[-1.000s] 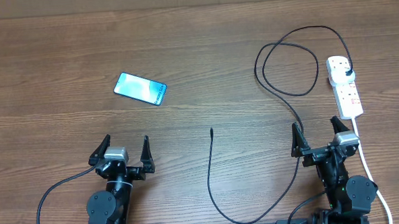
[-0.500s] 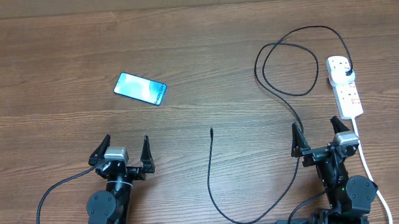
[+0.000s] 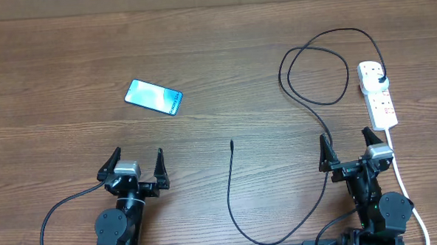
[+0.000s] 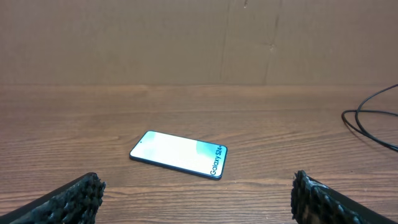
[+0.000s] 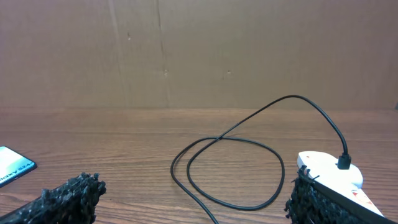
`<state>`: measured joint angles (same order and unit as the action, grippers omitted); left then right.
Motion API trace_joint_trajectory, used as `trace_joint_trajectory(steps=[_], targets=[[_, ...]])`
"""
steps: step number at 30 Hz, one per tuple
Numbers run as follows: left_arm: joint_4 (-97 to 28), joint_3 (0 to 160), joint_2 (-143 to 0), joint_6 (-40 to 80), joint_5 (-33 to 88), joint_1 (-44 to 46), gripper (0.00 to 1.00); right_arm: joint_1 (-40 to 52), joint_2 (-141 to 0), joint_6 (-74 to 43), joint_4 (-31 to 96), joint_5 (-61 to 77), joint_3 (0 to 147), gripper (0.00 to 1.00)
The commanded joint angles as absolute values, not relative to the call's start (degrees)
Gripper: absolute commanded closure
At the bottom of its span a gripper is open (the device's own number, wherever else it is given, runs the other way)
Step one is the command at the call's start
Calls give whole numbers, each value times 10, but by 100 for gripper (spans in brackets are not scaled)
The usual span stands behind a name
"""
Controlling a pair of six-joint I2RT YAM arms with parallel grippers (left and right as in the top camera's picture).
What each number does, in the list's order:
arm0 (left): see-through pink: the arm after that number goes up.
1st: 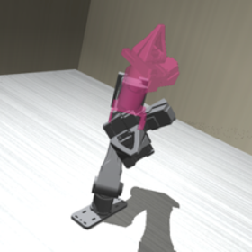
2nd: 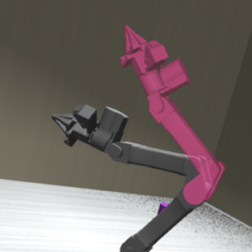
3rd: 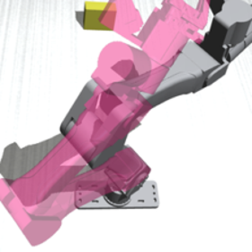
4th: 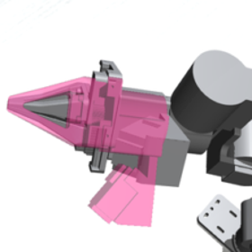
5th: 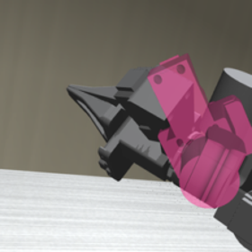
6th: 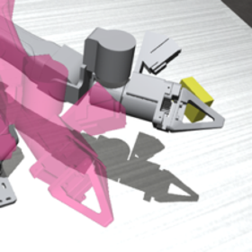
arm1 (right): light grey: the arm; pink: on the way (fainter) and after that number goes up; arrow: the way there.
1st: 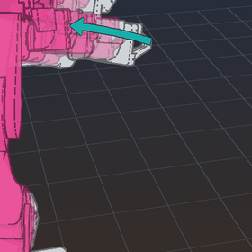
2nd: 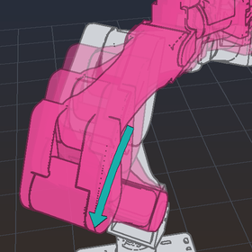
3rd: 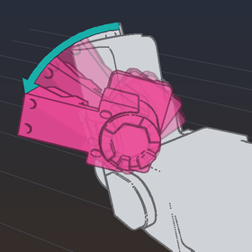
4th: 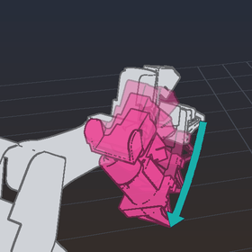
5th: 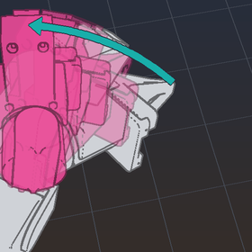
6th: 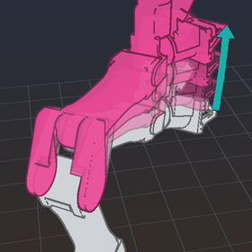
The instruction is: Plug charger to phone and switch on socket
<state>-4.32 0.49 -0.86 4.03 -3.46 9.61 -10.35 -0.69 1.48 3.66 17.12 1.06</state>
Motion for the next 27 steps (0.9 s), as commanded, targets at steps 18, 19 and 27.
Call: trace_joint_trajectory(steps=[18,19,27], targets=[[-43,3,-6,30,-32,93,0,-100,-2,13,33,165,4,0],[-43,3,-6,30,-32,93,0,-100,-2,13,33,165,4,0],[-42,3,-6,8,-40,93,0,-100,-2,13,33,165,4,0]])
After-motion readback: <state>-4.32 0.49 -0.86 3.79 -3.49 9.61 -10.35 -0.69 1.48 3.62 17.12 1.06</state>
